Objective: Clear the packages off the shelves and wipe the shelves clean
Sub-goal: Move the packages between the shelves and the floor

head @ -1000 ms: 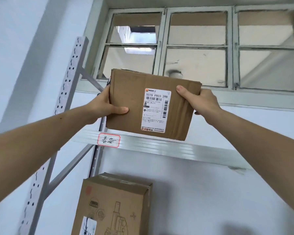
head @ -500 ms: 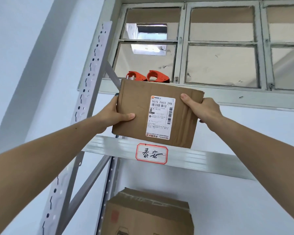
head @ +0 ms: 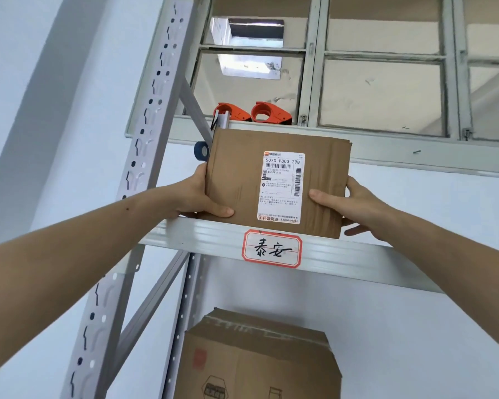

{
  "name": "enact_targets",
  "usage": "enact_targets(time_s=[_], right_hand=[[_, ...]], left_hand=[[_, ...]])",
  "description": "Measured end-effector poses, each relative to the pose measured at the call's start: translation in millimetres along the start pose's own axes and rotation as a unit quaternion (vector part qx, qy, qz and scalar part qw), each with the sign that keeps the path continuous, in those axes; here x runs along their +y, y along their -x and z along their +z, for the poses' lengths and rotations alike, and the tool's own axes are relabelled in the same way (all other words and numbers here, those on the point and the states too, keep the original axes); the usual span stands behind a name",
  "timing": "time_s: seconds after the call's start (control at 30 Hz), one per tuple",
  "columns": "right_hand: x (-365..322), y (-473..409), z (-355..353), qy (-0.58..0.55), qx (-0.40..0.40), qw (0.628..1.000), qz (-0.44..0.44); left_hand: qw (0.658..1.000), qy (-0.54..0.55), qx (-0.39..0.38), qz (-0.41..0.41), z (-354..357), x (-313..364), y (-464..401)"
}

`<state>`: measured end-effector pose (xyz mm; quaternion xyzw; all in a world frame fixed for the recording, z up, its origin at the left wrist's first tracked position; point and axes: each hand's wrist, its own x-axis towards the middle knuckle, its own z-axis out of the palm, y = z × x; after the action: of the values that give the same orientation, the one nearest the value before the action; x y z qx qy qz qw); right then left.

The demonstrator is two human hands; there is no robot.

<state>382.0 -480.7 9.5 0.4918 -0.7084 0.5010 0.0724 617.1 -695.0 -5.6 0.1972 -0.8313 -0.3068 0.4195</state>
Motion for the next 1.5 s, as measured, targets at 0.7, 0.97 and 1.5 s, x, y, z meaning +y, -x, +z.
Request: enact_targets(time_s=[0.7,0.97,1.5], right_hand=[[-11,-8,27,0.025,-0.028,0.999,-0.016],[-7,6,-2,0.162,-0.021,0.987,-0.006],[26,112,-157,0.554,0.076,0.827,0.057]], left_hand=[[0.983,-0.147,0.039,-0.1,-15,6,16],[0.902,-0.408,0.134,-0.047,-7,35,36],[0.893,-0.381,0.018,0.24,148,168,34]])
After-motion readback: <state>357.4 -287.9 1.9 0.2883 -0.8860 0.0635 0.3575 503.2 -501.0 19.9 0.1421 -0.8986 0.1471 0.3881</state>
